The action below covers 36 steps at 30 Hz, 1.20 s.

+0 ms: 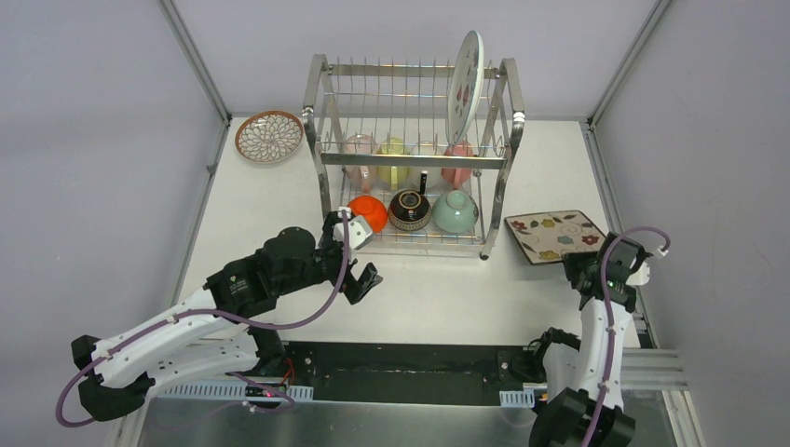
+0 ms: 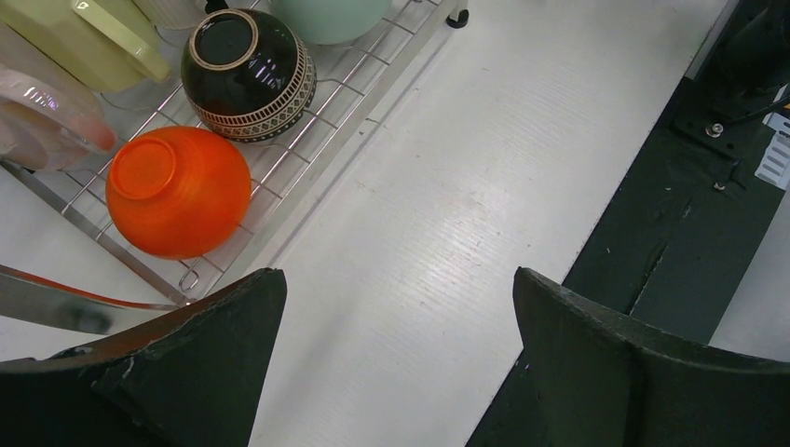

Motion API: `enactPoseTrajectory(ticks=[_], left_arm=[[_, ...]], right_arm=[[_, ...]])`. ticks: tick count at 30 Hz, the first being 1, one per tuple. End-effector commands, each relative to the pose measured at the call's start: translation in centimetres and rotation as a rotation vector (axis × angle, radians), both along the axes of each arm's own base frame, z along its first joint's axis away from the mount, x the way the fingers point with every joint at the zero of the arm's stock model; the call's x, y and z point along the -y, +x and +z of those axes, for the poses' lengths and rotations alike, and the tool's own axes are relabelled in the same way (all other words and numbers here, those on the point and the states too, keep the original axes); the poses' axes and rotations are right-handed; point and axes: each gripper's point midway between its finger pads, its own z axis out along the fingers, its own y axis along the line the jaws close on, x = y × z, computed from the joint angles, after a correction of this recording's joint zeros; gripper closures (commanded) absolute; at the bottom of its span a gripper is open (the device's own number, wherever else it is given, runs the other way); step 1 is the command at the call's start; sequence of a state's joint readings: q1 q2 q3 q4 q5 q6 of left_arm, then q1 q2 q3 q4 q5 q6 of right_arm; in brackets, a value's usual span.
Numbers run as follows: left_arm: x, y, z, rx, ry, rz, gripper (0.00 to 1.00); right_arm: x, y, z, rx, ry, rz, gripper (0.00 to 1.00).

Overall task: Load the mixed dishes into the dish rack
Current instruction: Pick up the plate at the center of the board.

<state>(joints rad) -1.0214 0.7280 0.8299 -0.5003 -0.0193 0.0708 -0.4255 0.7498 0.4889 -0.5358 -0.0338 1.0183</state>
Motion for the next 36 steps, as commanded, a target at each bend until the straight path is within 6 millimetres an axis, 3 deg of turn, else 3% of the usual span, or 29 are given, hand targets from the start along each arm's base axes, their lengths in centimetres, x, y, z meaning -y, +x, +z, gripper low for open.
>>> enactPoseTrajectory(ticks=[1,4,13,19,24,28,36], left_arm=[[0.9,-0.3,2.6,0.048,-0.070,-0.049,0.04],[1.6,-0.5,2.9,0.054,-0.080,-0.079,0.06],[4.1,-0.6,4.7,0.031,-0.118,-0.149,0.10],[5.9,-1.1,5.7,0.011,-0.173,-0.205,0.12],[6.6,-1.2,6.2,0.012,-0.206,-0.224,0.14],[6.9,-1.4,6.0,0.002,-0.209,-0.239,0.16],[8.4,-2.7,6.3,0.003,-0.243,-0.307,0.19]], right_arm=[[-0.6,-2.0,3.6,-0.009,-0.076,0.076,1.00],[-1.2,-3.4,4.1,-0.048,-0.082,0.105,1.00],[-0.7,-8.2,6.1,-0.229,-0.175,0.108,1.00],[-1.7,-9.0,7.9,-0.243,-0.184,0.181,1.00],[-4.9,-8.1,8.1,-0.177,-0.131,0.386,1.00],[-7.3,-8.6,8.0,-0.149,-0.068,0.504,1.00],[-7.6,-10.7,9.3,-0.176,-0.115,0.535,1.00]])
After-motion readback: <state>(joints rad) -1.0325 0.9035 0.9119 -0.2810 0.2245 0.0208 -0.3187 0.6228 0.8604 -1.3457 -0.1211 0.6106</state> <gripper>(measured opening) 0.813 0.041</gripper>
